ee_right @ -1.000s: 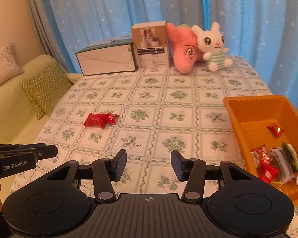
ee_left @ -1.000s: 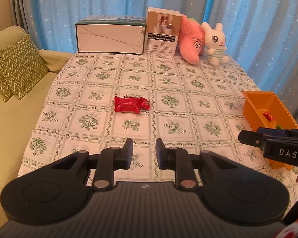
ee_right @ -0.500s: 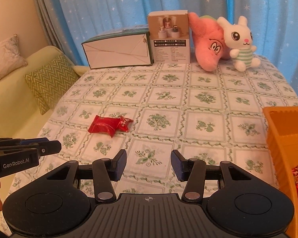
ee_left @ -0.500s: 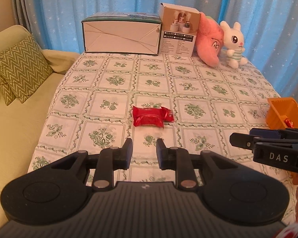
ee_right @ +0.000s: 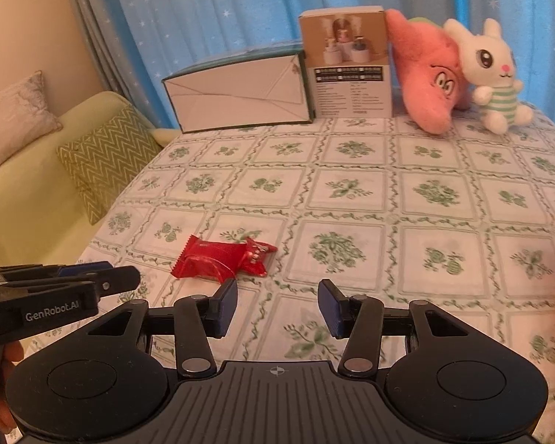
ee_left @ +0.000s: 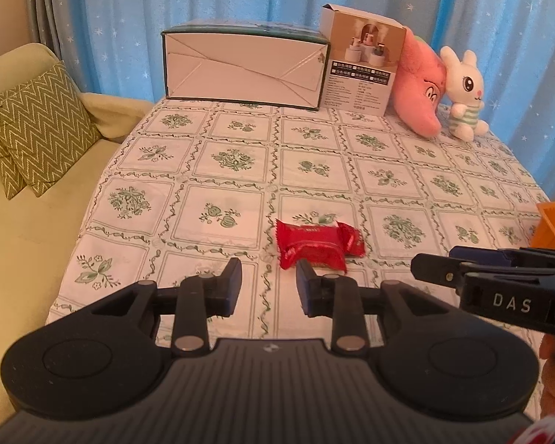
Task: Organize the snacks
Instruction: 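Grasp the small red candy with the right gripper while the left grasps the red square packet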
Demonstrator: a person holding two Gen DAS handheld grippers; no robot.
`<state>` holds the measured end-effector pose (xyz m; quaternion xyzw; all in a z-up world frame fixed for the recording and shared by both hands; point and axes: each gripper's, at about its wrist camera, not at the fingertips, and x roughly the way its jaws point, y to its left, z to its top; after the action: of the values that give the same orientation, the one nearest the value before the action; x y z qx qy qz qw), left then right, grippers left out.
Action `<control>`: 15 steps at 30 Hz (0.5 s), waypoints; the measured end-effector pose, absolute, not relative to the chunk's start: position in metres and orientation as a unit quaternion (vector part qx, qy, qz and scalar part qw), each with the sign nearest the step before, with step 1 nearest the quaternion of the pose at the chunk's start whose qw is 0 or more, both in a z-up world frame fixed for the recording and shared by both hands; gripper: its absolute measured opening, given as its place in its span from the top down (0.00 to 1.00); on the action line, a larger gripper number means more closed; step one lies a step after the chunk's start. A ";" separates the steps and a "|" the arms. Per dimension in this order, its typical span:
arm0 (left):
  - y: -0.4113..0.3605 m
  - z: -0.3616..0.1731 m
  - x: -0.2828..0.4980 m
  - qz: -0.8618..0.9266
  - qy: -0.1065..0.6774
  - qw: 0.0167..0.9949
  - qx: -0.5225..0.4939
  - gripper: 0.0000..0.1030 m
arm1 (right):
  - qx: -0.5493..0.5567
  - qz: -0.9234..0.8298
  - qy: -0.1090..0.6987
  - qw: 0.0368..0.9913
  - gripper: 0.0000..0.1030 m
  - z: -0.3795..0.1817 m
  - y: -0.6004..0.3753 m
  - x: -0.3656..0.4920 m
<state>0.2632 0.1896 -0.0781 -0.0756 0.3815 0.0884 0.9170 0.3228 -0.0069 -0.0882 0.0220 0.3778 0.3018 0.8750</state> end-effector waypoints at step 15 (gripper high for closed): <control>0.213 -0.086 0.287 0.085 0.385 0.913 -0.101 0.69 | 0.037 0.316 0.387 0.866 0.61 -0.120 0.035 0.373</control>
<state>0.2866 0.2131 -0.0860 -0.1012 0.3853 0.0852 0.9132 0.3727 0.0349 -0.1197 0.0371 0.3868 0.3161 0.8655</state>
